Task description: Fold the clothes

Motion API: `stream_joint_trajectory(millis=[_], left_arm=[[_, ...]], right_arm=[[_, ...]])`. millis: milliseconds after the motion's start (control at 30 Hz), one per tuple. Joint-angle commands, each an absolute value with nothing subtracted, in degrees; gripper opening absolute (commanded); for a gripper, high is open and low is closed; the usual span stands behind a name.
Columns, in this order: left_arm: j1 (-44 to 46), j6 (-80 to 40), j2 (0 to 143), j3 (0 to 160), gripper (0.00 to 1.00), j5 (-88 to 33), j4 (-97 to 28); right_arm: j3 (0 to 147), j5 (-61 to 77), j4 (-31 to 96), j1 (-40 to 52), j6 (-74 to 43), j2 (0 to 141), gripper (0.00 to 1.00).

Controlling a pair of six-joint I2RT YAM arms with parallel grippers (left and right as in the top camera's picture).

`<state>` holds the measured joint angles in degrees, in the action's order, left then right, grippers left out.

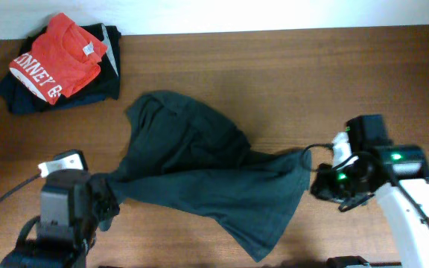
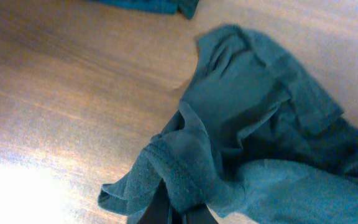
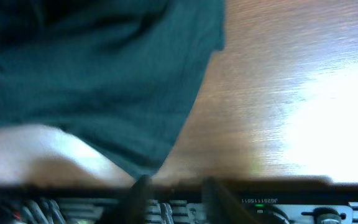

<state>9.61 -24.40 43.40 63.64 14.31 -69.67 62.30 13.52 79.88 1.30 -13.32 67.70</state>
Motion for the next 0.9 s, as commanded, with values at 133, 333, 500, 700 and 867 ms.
stream_joint_trajectory(millis=[133, 333, 500, 700, 867], left_arm=[[9.4, -23.5, 51.8, 62.8, 0.01, 14.3, -66.5], [9.4, -23.5, 56.9, 62.8, 0.01, 14.3, -65.6], [9.4, -23.5, 57.7, 62.8, 0.01, 14.3, -65.4], [9.3, -23.5, 57.7, 62.8, 0.01, 14.3, -65.4], [9.3, -23.5, 57.7, 62.8, 0.01, 14.3, -65.2]], right_arm=[[53.2, 21.1, 70.4, 23.2, -17.6, 67.9, 0.80], [40.2, 13.9, 52.5, 43.1, -36.6, 69.7, 0.77], [39.5, 11.2, 47.6, 52.0, -42.6, 76.3, 0.76], [39.5, 10.5, 45.3, 56.4, -45.8, 91.7, 0.73], [39.5, 10.7, 43.4, 58.5, -46.0, 93.3, 0.71]])
